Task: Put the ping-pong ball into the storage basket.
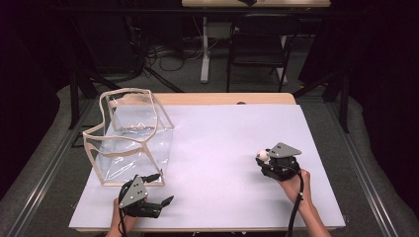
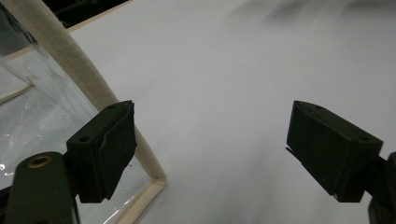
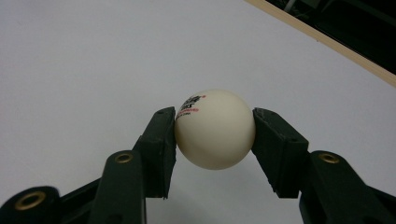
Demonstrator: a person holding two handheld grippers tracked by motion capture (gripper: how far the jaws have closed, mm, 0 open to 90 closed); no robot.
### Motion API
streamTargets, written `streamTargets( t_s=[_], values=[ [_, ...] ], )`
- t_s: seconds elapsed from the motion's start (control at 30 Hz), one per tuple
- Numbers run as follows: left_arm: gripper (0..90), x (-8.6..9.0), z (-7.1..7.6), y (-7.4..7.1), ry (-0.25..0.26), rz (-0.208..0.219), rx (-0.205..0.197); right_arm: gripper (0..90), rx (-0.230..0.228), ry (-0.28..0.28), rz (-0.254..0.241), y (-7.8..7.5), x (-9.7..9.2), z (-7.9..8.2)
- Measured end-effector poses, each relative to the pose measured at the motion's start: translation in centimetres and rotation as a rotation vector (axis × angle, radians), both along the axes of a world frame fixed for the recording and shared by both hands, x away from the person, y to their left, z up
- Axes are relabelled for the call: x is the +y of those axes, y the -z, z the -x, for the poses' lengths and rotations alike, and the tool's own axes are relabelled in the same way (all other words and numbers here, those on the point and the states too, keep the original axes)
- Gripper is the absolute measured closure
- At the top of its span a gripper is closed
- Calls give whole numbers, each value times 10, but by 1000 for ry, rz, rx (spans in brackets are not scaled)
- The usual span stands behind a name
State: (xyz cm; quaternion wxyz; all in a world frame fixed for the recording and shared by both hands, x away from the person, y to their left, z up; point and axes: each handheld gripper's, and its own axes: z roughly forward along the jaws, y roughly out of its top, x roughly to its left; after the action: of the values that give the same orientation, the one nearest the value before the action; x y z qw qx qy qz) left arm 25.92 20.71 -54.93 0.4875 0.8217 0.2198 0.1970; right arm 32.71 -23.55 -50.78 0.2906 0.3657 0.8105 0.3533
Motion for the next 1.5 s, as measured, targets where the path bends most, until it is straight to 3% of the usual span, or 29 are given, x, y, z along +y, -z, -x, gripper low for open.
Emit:
streamTargets(
  t_s=[1.5],
  values=[
    [162, 1, 0, 0, -5, 1, -2, 504, -69, -7, -10, -24, 3, 10]
  ],
)
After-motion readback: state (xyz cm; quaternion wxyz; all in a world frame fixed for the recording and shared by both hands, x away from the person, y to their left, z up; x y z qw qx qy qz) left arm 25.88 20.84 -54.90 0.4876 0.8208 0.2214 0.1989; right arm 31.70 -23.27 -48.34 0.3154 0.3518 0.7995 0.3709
